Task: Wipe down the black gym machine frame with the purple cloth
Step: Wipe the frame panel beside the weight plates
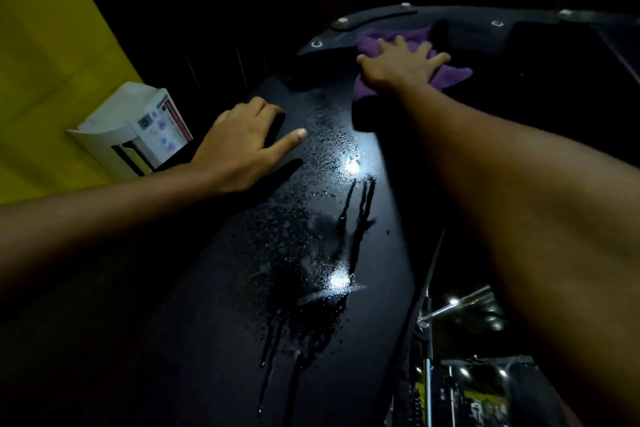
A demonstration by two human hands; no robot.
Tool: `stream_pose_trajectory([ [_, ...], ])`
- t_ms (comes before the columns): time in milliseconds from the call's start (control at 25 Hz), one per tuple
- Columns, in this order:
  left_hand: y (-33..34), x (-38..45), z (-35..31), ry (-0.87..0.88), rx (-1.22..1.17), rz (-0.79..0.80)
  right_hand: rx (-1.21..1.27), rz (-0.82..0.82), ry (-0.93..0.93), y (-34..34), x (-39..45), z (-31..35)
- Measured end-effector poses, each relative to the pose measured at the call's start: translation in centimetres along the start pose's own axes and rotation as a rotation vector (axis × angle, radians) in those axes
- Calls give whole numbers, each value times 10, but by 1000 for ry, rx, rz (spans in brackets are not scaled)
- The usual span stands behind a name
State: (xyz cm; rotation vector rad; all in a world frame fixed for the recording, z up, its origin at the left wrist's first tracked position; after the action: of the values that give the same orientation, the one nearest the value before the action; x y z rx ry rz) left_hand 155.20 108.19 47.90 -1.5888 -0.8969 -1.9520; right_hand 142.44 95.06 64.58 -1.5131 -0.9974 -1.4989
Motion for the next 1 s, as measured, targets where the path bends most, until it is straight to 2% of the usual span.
stream_pose_trajectory([
  [160,-2,39,4,-5,-39,-20,-20,153,-340,8,0,35],
  [320,16,80,1,-24,-71,16,-3,174,-369,9,33,39],
  [560,26,118,-8,42,-87,144,62,114,-197,-2,75,16],
  [840,33,120,-3,47,-140,115,52,-69,291,-34,88,-83],
  [920,34,121,-3,47,-148,104,47,-90,322,-33,89,-86],
  [1000,35,121,-2,43,-143,107,18,-91,269,-28,89,-73],
])
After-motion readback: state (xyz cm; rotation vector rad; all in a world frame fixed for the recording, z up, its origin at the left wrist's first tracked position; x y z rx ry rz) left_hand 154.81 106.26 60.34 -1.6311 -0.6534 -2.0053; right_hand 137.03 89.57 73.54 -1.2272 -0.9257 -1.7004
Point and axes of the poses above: each hand's wrist, its own x-axis towards the middle knuckle, its own y-axis out of the palm, z = x × y, the point moved 3 cm from there along x, towards the middle knuckle, and after that the axes turned 10 degrees about x, right-handed, at the moved point
